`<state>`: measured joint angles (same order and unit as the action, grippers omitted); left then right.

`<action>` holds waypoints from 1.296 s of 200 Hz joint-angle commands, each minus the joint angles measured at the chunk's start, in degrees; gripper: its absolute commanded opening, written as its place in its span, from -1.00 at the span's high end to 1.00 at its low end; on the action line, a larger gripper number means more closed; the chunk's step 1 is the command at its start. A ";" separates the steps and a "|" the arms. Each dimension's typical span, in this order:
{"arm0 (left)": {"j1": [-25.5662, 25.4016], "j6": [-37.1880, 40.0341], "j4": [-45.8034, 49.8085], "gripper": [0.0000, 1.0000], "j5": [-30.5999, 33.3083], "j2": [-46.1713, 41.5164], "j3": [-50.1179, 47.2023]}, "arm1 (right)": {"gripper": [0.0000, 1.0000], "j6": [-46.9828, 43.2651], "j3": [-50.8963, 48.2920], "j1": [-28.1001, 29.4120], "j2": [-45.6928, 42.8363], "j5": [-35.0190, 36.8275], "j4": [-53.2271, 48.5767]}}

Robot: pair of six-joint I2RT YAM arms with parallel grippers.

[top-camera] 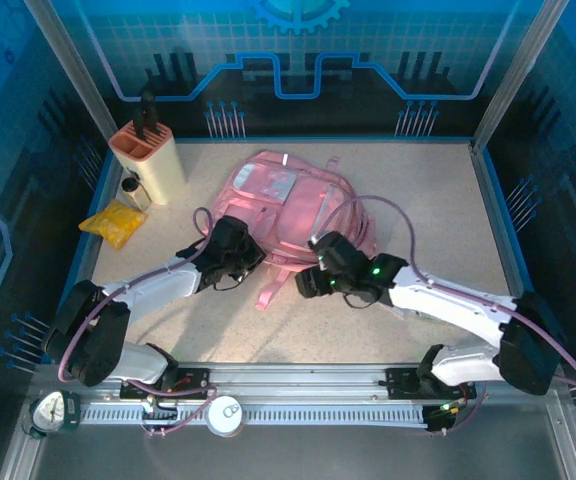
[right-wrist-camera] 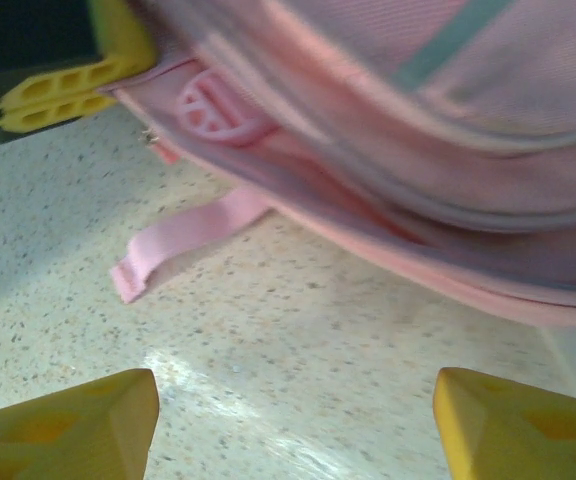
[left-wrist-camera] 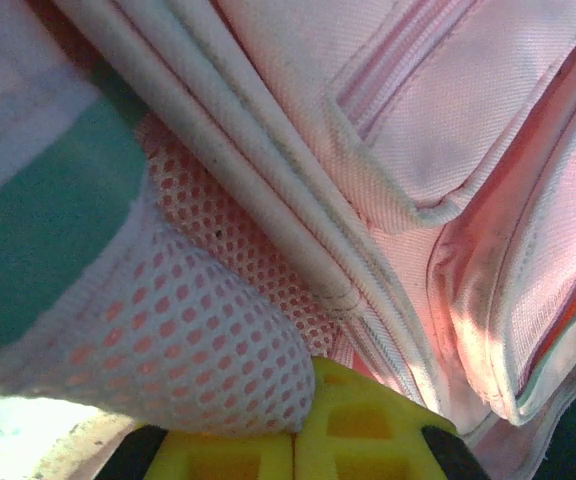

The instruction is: Pack the student bag

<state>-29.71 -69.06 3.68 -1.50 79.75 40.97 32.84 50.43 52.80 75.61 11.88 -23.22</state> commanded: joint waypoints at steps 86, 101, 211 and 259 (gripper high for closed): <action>-4.90 -6.75 -10.98 1.00 -4.60 -2.14 -1.02 | -0.14 6.09 -2.66 7.23 13.23 12.71 22.89; -4.90 -6.95 -11.13 1.00 -4.77 -2.22 -0.98 | -0.10 6.82 -2.79 7.52 13.37 14.44 23.85; -5.26 -7.38 -11.86 1.00 -5.75 -2.57 -0.12 | 0.11 3.97 -3.15 6.92 19.61 16.91 34.71; -5.97 -6.88 -10.69 1.00 -5.21 -3.27 0.81 | 0.18 -1.05 -3.24 6.09 21.37 18.02 41.02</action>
<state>-33.67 -76.25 -2.42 -2.42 79.75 39.81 35.33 47.03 59.68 95.61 27.16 11.57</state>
